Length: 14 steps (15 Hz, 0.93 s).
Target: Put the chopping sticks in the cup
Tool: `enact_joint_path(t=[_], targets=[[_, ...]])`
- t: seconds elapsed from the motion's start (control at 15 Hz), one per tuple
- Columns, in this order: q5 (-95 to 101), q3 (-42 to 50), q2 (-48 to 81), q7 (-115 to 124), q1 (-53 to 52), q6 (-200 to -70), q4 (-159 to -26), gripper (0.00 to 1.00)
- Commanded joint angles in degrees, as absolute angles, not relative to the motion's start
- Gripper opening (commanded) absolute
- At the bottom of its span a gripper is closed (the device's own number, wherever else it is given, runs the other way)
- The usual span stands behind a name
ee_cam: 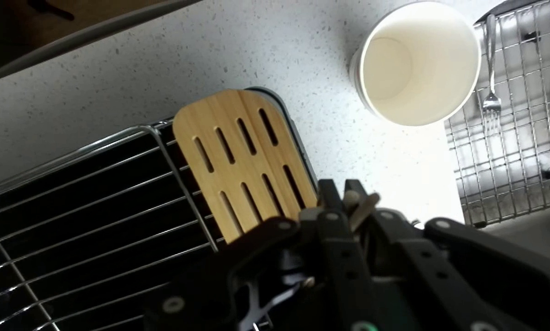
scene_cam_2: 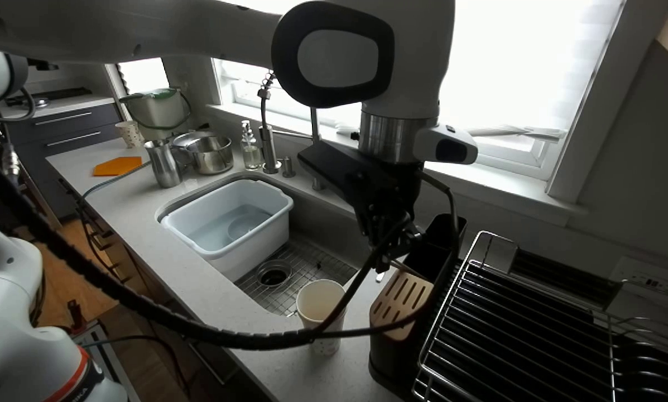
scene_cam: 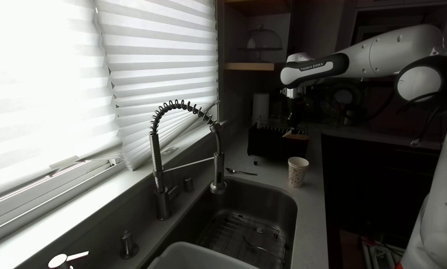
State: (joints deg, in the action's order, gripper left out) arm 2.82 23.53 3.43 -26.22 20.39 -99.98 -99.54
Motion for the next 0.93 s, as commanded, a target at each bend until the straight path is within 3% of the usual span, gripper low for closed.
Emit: enact_joint_path(t=[0.0,0.87], targets=[[2.03,22.66,5.29,-27.00,21.70,-97.20,-97.42,0.02],[4.39,22.44,1.76,-24.91,21.42,-88.82,-91.48,0.02]])
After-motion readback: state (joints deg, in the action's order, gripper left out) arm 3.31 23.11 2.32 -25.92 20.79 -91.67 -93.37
